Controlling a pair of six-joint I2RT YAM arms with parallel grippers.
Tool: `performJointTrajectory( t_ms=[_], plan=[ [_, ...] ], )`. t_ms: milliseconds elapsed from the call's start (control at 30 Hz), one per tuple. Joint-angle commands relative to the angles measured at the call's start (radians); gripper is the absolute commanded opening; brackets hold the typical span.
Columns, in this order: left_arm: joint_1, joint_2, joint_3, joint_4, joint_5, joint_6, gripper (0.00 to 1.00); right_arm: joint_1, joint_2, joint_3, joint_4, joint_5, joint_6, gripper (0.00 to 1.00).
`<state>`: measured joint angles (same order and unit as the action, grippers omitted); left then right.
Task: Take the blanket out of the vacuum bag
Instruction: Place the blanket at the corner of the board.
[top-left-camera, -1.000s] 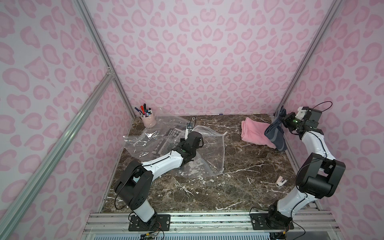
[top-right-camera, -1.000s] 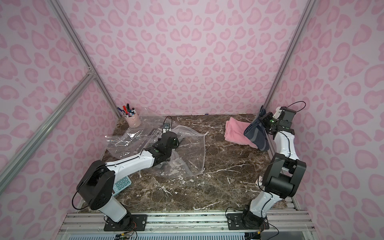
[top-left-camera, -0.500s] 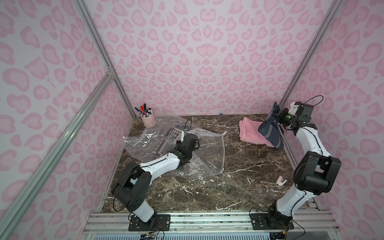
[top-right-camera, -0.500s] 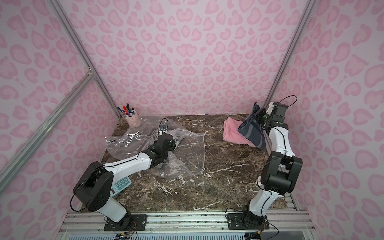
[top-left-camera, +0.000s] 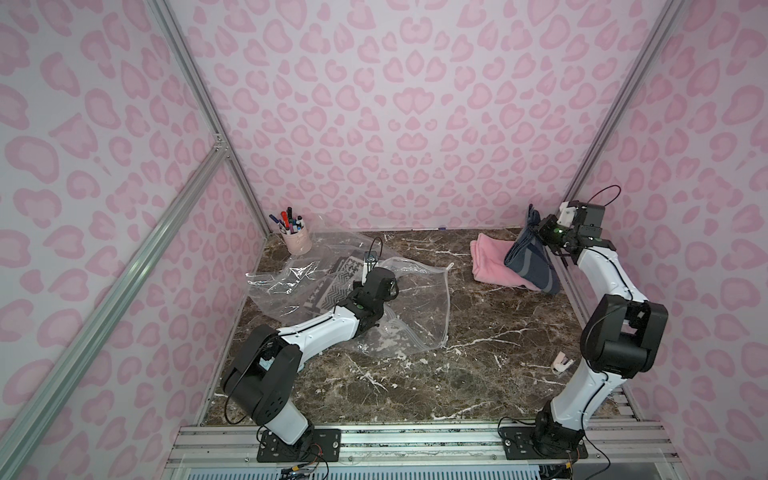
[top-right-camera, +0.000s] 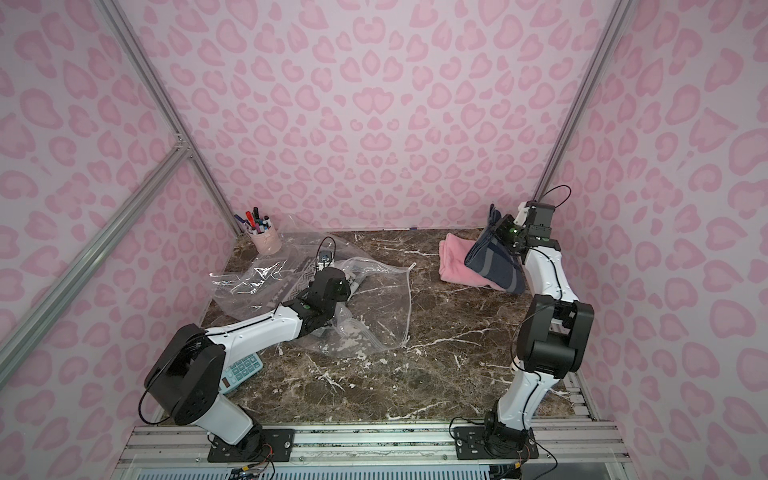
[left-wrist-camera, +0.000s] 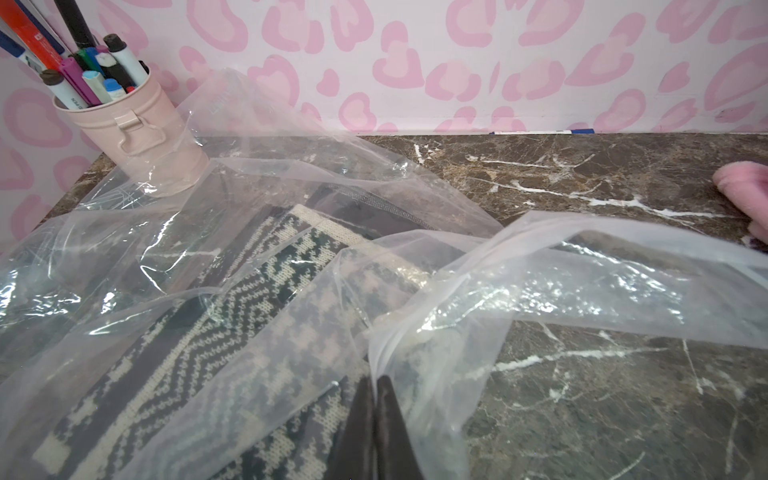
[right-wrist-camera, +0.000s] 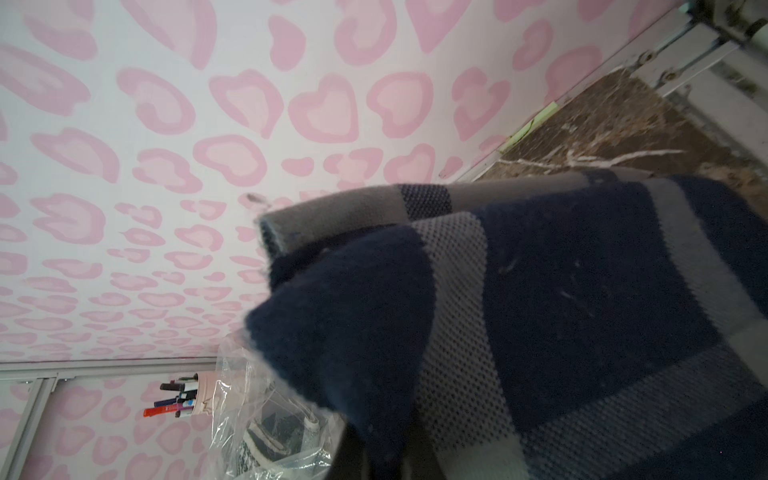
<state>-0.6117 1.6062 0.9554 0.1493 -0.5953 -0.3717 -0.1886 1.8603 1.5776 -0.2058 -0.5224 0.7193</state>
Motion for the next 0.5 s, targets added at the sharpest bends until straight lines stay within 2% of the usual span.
performJointTrajectory(
  t_ms=[0,367,400,433,467],
  plan=[
    [0.002,0.004,-0.004,0.010,0.010,-0.013,0.04,0.021,0.009,0.009,0.001,-0.016,-0.041,0.00],
    [0.001,0.013,-0.001,0.011,0.028,-0.027,0.04,0.040,0.021,0.010,-0.008,-0.032,-0.079,0.00],
    [0.001,0.012,-0.002,0.012,0.032,-0.029,0.04,0.048,0.027,0.010,0.001,-0.050,-0.094,0.06],
    [0.001,0.012,-0.003,0.013,0.033,-0.030,0.04,0.059,0.036,0.009,0.024,-0.084,-0.107,0.23],
    [0.001,0.014,-0.003,0.016,0.036,-0.030,0.04,0.071,0.046,0.005,0.054,-0.130,-0.117,0.33]
  ],
)
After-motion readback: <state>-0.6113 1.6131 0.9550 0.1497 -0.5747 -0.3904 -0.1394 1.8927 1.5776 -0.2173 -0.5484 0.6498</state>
